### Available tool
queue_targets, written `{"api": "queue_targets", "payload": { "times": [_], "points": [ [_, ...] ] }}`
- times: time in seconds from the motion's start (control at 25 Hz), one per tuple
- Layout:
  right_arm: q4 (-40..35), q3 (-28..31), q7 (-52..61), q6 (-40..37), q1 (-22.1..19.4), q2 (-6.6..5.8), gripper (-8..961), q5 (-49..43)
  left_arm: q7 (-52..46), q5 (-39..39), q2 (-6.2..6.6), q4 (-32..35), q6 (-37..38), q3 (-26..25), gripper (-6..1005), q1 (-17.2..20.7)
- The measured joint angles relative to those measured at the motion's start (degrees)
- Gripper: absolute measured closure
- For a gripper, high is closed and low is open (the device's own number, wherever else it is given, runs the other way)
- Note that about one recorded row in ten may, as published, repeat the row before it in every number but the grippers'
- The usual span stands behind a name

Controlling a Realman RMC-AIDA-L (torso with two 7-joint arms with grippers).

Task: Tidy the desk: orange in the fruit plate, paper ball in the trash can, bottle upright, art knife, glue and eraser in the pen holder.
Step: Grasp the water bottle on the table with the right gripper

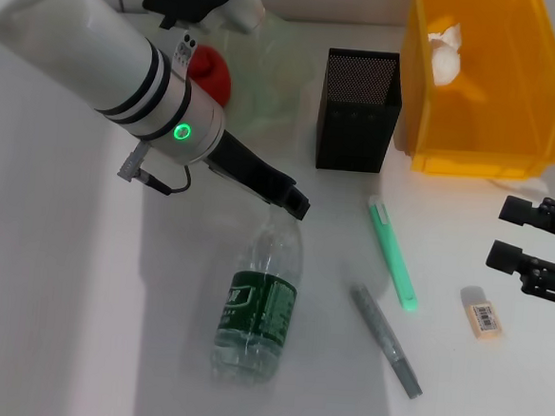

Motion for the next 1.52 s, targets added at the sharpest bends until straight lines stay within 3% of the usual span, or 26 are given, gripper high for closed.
{"api": "queue_targets", "payload": {
  "times": [0.16, 0.4, 0.76, 1.16, 1.4, 1.52],
  "points": [
    [0.0, 0.0, 0.0, 0.3, -0.1, 0.04, 229, 0.0, 0.8, 0.0, 0.00, 0.7, 0.0, 0.1, 523, 0.1],
    [0.1, 0.0, 0.0, 0.5, -0.4, 0.03, 229, 0.0, 3.0, -5.3, 0.44, 6.7, 2.1, -0.9, 524, 2.4],
    [0.1, 0.0, 0.0, 0.5, -0.4, 0.06, 229, 0.1, 3.7, -7.4, 0.55, 11.0, 5.0, -4.9, 527, 4.7],
    [1.4, 0.1, 0.0, 0.7, 0.0, 0.10, 229, 0.1, 6.4, -10.7, 0.62, 18.4, 6.3, -7.6, 534, 10.3],
    [1.4, 0.1, 0.3, 0.9, 0.0, 0.11, 229, 0.4, 9.1, -13.1, 0.67, 19.0, 6.7, -10.3, 695, 12.7],
    [1.4, 0.1, 0.4, 0.9, 0.1, 0.11, 229, 0.4, 9.4, -13.1, 0.71, 18.9, 7.0, -11.4, 893, 12.9]
  ]
}}
